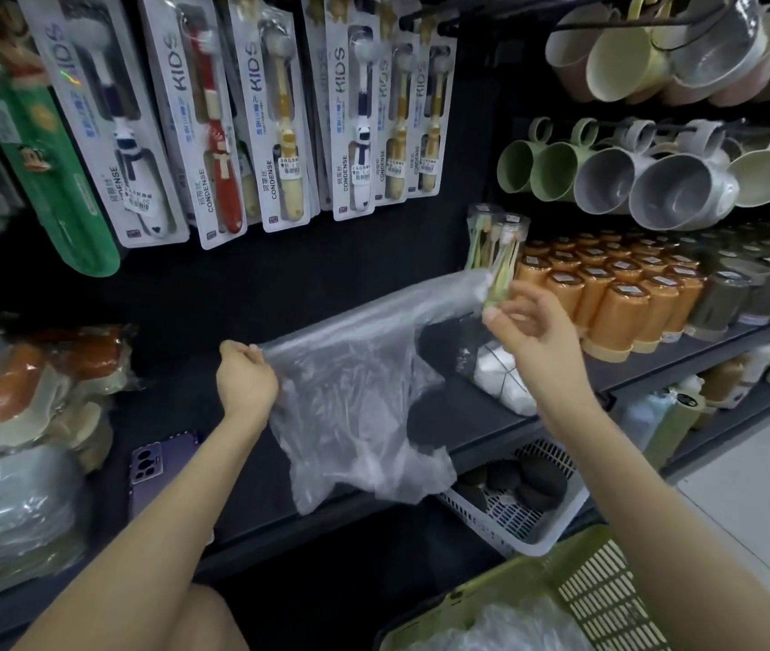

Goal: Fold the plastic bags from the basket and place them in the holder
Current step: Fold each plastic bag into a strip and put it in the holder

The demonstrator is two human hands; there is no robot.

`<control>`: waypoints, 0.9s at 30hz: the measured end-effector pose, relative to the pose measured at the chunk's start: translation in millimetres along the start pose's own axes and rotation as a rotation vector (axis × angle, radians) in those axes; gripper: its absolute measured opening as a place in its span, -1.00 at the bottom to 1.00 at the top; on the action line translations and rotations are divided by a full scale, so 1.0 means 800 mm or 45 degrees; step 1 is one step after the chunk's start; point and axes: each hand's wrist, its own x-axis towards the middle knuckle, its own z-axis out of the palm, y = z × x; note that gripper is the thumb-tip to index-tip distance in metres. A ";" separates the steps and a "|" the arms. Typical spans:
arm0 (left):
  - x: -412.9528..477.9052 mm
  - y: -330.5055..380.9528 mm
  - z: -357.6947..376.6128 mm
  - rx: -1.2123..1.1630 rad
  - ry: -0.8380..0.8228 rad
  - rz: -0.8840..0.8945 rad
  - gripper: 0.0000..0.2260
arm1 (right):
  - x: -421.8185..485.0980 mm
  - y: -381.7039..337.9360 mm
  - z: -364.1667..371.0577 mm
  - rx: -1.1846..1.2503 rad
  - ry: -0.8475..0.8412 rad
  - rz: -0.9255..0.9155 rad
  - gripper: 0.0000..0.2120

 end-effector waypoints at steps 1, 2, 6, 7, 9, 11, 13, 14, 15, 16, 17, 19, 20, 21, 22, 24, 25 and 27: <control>0.006 -0.003 0.008 0.007 -0.008 -0.092 -0.81 | -0.014 0.009 0.007 -0.051 -0.069 -0.037 -0.64; 0.013 -0.007 0.017 0.001 -0.022 -0.196 -0.78 | -0.030 0.022 0.015 -0.108 -0.175 -0.052 -0.62; 0.031 -0.013 0.028 -0.367 -0.200 -0.639 -0.67 | -0.081 0.077 0.043 -0.431 -0.649 -0.050 -0.35; 0.031 -0.008 0.021 -0.636 -0.334 -0.770 -0.65 | -0.084 0.088 0.049 -0.489 -0.668 -0.039 -0.34; 0.030 -0.004 0.002 -1.041 -0.523 -0.953 -0.52 | -0.084 0.098 0.062 -0.530 -0.584 -0.036 -0.43; 0.025 -0.009 -0.015 -1.063 -0.612 -0.979 -0.36 | -0.080 0.099 0.074 -0.471 -0.458 0.005 -0.57; 0.002 -0.014 -0.030 -0.802 -0.650 -0.954 -0.34 | -0.077 0.098 0.085 -0.371 -0.415 0.090 -0.69; -0.016 -0.016 -0.035 -0.667 -0.666 -0.939 -0.39 | -0.076 0.099 0.091 -0.327 -0.409 0.117 -0.74; -0.032 -0.019 -0.037 -0.569 -0.677 -0.912 -0.47 | -0.075 0.100 0.096 -0.281 -0.401 0.145 -0.78; -0.049 -0.022 -0.038 -0.494 -0.693 -0.875 -0.58 | -0.075 0.102 0.101 -0.226 -0.391 0.179 -0.81; -0.064 -0.023 -0.039 -0.427 -0.699 -0.832 -0.70 | -0.076 0.102 0.105 -0.172 -0.374 0.215 -0.83; -0.086 -0.022 -0.038 -0.351 -0.708 -0.777 -0.90 | -0.077 0.101 0.112 -0.047 -0.304 0.292 -0.86; -0.092 -0.021 -0.036 -0.329 -0.716 -0.758 -0.92 | -0.077 0.100 0.114 0.024 -0.264 0.333 -0.87; -0.095 -0.022 -0.033 -0.309 -0.725 -0.741 -0.89 | -0.077 0.099 0.115 0.096 -0.232 0.376 -0.88; -0.097 -0.021 -0.030 -0.301 -0.734 -0.729 -0.88 | -0.077 0.099 0.115 0.165 -0.207 0.418 -0.88; -0.099 -0.021 -0.023 -0.277 -0.745 -0.723 -0.89 | -0.077 0.098 0.115 0.249 -0.171 0.482 -0.88; -0.099 -0.021 -0.020 -0.278 -0.742 -0.731 -0.89 | -0.076 0.097 0.114 0.273 -0.157 0.498 -0.88; -0.100 -0.019 -0.015 -0.338 -0.720 -0.776 -0.89 | -0.074 0.097 0.112 0.313 -0.140 0.509 -0.88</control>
